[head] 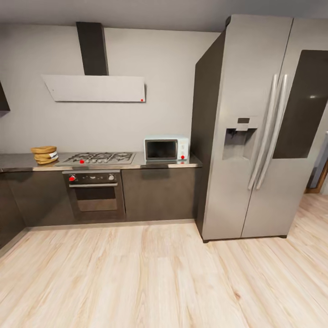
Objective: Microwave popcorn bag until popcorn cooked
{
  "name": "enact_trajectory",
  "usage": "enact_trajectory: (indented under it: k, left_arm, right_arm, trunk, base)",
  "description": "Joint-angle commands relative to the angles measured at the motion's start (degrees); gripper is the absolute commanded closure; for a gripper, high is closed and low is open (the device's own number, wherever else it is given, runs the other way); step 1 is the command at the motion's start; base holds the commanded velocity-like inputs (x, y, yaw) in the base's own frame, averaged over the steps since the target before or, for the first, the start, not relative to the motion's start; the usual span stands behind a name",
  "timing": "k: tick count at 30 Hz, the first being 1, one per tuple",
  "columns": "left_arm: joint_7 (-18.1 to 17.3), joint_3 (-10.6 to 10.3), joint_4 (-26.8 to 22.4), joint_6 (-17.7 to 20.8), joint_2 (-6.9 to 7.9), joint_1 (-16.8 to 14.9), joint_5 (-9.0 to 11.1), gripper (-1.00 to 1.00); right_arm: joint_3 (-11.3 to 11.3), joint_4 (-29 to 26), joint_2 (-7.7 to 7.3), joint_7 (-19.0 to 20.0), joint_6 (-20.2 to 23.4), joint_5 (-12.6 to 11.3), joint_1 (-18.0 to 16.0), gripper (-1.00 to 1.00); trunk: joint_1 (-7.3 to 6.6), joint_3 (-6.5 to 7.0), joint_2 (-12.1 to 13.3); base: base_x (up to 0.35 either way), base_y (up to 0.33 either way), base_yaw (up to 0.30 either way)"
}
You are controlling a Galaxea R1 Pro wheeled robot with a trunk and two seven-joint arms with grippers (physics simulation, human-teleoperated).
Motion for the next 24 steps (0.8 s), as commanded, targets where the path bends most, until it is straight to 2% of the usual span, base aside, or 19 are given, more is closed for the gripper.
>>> enact_trajectory:
  k: [1,12,24]
  left_arm:
    - [-0.1,0.0,0.0,-0.1,-0.01,0.0,0.6,-1.00]
    - [-0.3,-0.1,0.0,0.0,0.07,0.0,0.4,-1.00]
    - [-0.3,-0.1,0.0,0.0,0.08,0.0,0.5,-1.00]
  right_arm:
    - [-0.1,0.0,0.00,0.0,-0.2,0.0,0.0,-1.00]
    - [-0.1,0.0,-0.01,0.0,-0.2,0.0,0.0,-1.00]
    - [-0.1,0.0,0.00,0.0,-0.2,0.0,0.0,-1.00]
  trunk:
    - [0.00,-0.05,0.0]
    - [0.00,-0.05,0.0]
    - [0.00,-0.05,0.0]
  base:
    - [0.095,0.000,0.000]
    - [0.299,-0.005,0.000]
    - [0.311,-0.107,0.000]
